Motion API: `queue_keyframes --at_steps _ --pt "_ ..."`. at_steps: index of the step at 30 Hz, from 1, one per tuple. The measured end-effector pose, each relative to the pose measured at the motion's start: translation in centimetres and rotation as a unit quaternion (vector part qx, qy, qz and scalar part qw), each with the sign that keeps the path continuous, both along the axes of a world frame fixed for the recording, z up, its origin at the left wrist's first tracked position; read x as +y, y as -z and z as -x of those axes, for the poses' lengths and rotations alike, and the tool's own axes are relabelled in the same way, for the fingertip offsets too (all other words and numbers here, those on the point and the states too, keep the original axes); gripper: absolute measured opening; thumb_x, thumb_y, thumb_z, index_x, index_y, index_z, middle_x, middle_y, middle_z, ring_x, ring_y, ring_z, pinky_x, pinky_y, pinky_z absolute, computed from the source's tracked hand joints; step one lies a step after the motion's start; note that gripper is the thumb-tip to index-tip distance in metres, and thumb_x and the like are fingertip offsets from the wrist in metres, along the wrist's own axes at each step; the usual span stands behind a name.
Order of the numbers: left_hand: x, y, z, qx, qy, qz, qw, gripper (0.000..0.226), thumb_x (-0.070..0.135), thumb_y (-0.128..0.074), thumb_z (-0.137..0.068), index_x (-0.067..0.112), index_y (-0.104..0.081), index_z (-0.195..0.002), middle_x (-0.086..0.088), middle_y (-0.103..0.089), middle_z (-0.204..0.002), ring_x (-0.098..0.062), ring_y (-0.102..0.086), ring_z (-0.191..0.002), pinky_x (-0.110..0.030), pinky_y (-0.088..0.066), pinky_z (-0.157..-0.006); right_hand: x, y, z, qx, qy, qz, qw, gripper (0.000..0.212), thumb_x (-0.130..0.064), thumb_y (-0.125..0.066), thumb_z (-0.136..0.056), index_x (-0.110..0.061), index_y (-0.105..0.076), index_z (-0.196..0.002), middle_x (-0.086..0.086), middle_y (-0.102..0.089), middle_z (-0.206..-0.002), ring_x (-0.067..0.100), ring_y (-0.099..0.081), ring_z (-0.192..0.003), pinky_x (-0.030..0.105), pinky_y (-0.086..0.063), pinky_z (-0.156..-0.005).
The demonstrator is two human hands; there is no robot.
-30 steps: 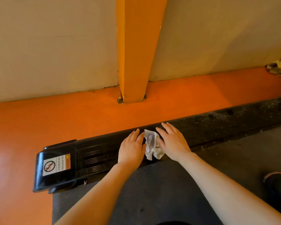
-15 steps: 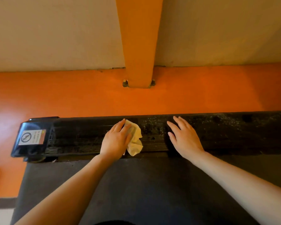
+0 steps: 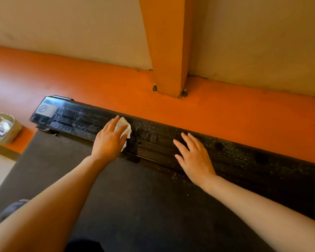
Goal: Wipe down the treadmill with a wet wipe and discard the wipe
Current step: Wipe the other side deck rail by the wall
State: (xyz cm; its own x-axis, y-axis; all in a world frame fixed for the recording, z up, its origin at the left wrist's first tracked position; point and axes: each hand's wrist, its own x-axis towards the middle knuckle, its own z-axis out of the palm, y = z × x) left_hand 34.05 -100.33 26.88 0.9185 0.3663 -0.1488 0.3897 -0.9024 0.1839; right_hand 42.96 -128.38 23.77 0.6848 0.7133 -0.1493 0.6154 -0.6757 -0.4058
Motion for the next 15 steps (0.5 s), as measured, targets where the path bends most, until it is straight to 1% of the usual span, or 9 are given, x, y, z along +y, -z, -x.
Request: queue_keyframes --at_steps 3,6,8,11,13,15 --pt "-2.2 -1.4 0.5 0.015 -0.019 -0.011 1.0 0.041 0.032 -0.046 -0.102 0.02 -0.05 -0.141 -0.008 -0.022 -0.161 -0.031 -0.022 -0.147 -0.054 -0.031 -0.111 -1.1 0.6 -0.7 -0.025 -0.027 0.004 0.999 0.051 -0.029 -0.055 -0.1 -0.019 -0.042 -0.149 0.012 -0.033 -0.157 0.031 -0.024 -0.148 0.04 -0.012 -0.117" --pt "-4.2 -2.8 0.5 0.028 -0.042 -0.01 0.999 0.042 0.033 -0.045 -0.103 0.022 -0.046 -0.143 -0.006 -0.024 -0.161 -0.03 -0.025 -0.146 -0.051 -0.031 -0.112 -1.9 0.8 -1.1 -0.038 -0.042 0.009 0.998 0.05 -0.028 -0.06 -0.098 -0.018 -0.048 -0.145 0.014 -0.039 -0.154 0.034 -0.031 -0.145 0.043 -0.017 -0.116" --pt "-5.4 -3.2 0.4 0.023 -0.069 -0.002 0.997 0.042 0.032 -0.045 -0.103 0.022 -0.045 -0.143 -0.006 -0.028 -0.159 -0.03 -0.028 -0.144 -0.049 -0.032 -0.111 -2.4 0.8 -1.4 -0.045 -0.045 0.003 0.998 0.05 -0.029 -0.061 -0.097 -0.017 -0.048 -0.145 0.015 -0.041 -0.153 0.034 -0.032 -0.144 0.044 -0.02 -0.116" --pt "-6.4 -2.9 0.9 0.003 -0.082 0.012 0.997 0.04 0.03 -0.047 -0.102 0.022 -0.046 -0.142 -0.006 -0.034 -0.155 -0.031 -0.035 -0.14 -0.047 -0.039 -0.108 -2.7 1.1 -1.5 -0.032 -0.037 -0.013 0.999 0.052 -0.032 -0.056 -0.099 -0.019 -0.044 -0.148 0.013 -0.035 -0.156 0.033 -0.027 -0.147 0.045 -0.02 -0.118" --pt "-6.5 -2.3 1.8 0.006 -0.07 0.008 0.997 0.042 0.028 -0.05 -0.101 0.023 -0.045 -0.142 -0.004 -0.033 -0.156 -0.031 -0.032 -0.142 -0.048 -0.04 -0.109 -2.6 1.3 -1.5 -0.023 -0.026 -0.03 0.999 0.053 -0.034 -0.055 -0.1 -0.019 -0.042 -0.149 0.013 -0.033 -0.157 0.033 -0.025 -0.147 0.046 -0.02 -0.118" --pt "-5.9 -2.1 2.5 0.016 -0.055 -0.004 0.998 0.045 0.027 -0.051 -0.101 0.023 -0.044 -0.145 -0.003 -0.031 -0.158 -0.029 -0.028 -0.145 -0.048 -0.037 -0.111 -2.2 1.6 -1.5 -0.023 -0.024 -0.042 0.999 0.053 -0.034 -0.057 -0.098 -0.019 -0.044 -0.147 0.013 -0.035 -0.156 0.033 -0.027 -0.147 0.047 -0.023 -0.117"
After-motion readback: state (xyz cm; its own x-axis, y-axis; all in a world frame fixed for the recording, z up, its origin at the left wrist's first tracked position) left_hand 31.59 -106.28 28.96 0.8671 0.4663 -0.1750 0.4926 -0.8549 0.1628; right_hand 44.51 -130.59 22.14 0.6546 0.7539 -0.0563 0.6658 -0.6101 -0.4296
